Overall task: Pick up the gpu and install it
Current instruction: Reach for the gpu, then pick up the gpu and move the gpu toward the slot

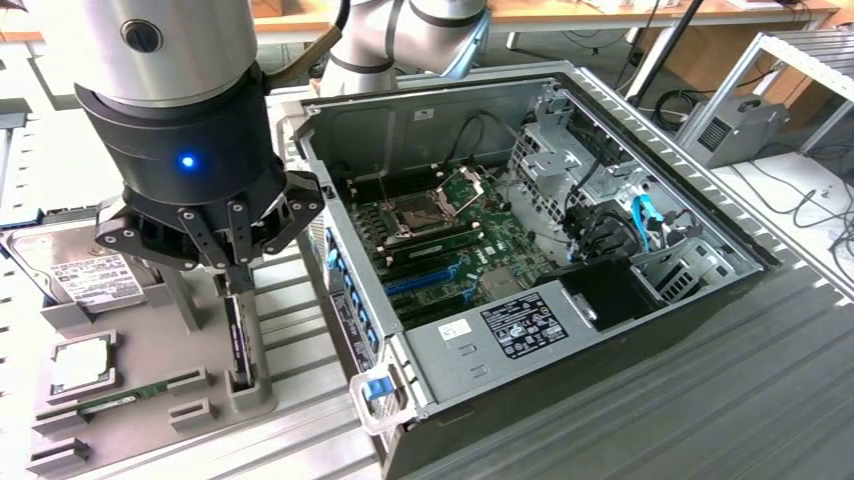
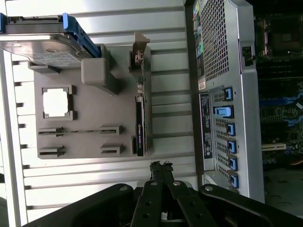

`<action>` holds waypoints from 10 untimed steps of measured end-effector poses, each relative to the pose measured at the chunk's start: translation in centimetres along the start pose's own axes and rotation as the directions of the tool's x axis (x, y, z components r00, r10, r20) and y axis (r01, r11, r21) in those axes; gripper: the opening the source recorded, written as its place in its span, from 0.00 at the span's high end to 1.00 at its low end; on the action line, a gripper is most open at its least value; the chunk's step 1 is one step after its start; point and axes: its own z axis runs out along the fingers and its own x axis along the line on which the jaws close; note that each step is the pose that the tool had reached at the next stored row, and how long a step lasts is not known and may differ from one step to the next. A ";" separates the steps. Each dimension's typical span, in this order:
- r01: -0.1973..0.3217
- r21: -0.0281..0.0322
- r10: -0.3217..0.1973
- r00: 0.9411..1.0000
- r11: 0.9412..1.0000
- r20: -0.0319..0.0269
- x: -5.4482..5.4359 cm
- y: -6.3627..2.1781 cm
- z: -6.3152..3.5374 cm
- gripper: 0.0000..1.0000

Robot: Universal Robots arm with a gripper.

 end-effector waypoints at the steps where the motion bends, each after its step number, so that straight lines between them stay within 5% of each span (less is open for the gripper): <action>1: 0.000 0.000 0.000 1.000 1.000 0.000 0.0 -0.06 0.00 0.89; 10: 0.000 0.000 0.000 1.000 1.000 0.000 0.0 -0.10 0.00 0.89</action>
